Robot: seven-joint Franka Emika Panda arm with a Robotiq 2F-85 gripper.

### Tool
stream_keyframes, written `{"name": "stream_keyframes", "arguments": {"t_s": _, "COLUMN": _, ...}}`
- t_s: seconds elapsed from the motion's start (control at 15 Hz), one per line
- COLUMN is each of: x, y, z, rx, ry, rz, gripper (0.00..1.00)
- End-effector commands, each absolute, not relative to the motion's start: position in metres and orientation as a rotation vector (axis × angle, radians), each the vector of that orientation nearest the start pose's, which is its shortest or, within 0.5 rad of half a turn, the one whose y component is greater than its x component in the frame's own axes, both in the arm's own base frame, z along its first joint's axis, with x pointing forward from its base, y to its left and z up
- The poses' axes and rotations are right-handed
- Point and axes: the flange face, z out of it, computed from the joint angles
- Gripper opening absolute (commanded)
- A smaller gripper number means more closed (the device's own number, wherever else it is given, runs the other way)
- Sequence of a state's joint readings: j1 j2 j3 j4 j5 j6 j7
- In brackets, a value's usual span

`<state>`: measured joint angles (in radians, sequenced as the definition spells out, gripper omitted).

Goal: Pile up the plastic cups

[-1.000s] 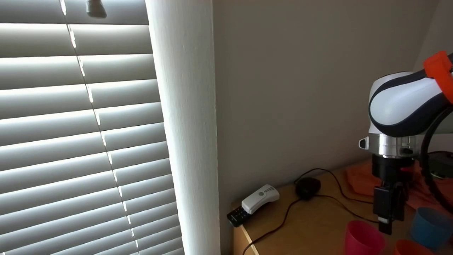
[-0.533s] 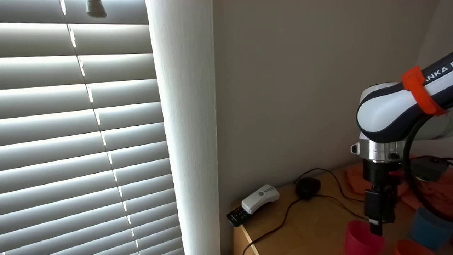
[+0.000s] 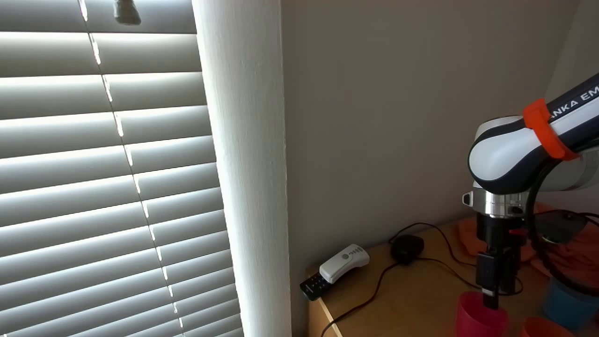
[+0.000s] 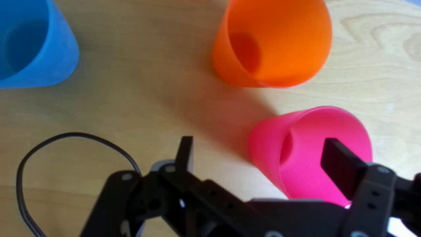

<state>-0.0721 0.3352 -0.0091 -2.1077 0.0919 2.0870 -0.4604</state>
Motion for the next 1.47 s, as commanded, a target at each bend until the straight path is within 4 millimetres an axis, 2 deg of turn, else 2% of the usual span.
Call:
{"name": "stream_keyframes", "arguments": {"t_s": 0.0, "x": 0.540, "y": -0.044, "z": 0.226, "rx": -2.890, "ry": -0.437, "rz": 0.428, "gripper": 0.66}}
{"name": "stream_keyframes", "arguments": {"t_s": 0.53, "x": 0.542, "y": -0.044, "z": 0.223, "rx": -2.857, "ry": -0.370, "rz": 0.397, "gripper": 0.04}}
{"name": "stream_keyframes", "arguments": {"t_s": 0.6, "x": 0.542, "y": -0.044, "z": 0.224, "rx": -2.855, "ry": -0.367, "rz": 0.396, "gripper": 0.01}}
{"name": "stream_keyframes", "arguments": {"t_s": 0.87, "x": 0.540, "y": -0.043, "z": 0.234, "rx": -2.838, "ry": -0.359, "rz": 0.378, "gripper": 0.01}}
{"name": "stream_keyframes", "arguments": {"t_s": 1.07, "x": 0.537, "y": -0.040, "z": 0.251, "rx": -2.835, "ry": -0.373, "rz": 0.353, "gripper": 0.01}}
{"name": "stream_keyframes", "arguments": {"t_s": 1.4, "x": 0.520, "y": -0.037, "z": 0.309, "rx": -2.907, "ry": -0.409, "rz": 0.296, "gripper": 0.01}}
